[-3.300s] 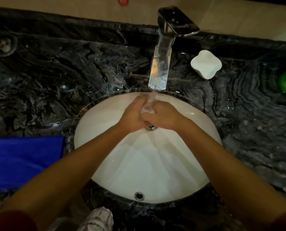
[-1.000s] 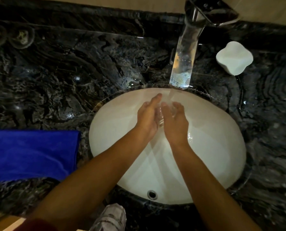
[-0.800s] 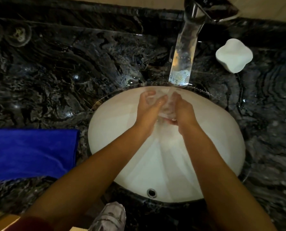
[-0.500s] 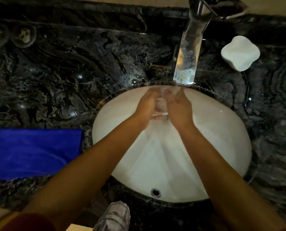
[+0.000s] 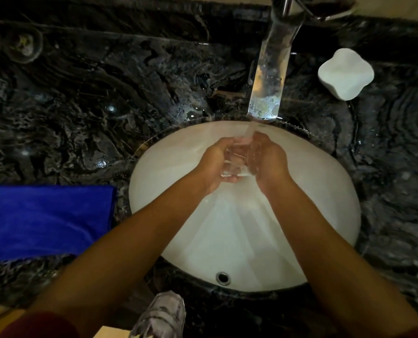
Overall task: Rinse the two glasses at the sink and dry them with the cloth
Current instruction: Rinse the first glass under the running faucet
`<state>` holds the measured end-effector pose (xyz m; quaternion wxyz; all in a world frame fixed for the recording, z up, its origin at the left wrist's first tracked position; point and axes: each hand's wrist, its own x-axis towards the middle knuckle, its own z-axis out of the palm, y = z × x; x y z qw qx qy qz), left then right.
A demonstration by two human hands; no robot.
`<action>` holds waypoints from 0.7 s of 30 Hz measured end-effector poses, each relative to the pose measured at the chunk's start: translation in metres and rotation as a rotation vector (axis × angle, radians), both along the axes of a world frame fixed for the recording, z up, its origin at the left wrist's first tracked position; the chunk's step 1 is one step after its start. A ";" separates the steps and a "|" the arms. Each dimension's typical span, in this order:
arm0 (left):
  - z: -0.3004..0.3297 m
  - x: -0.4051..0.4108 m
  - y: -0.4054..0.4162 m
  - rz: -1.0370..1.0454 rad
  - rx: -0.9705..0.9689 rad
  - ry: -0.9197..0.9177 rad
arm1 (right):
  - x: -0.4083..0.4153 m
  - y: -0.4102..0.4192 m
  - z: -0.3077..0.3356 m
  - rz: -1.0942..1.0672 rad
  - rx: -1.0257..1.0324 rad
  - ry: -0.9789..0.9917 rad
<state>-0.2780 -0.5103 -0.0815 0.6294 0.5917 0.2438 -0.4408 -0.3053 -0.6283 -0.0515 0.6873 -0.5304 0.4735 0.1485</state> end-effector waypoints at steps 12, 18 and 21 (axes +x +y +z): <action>0.001 0.004 0.005 -0.158 0.081 -0.244 | -0.011 -0.001 -0.022 0.038 -0.120 -0.055; 0.007 0.006 0.005 -0.224 -0.344 0.084 | -0.009 0.010 -0.017 -0.073 -0.250 -0.170; 0.000 0.009 0.002 -0.098 -0.323 0.089 | -0.022 0.023 -0.012 0.123 -0.469 -0.268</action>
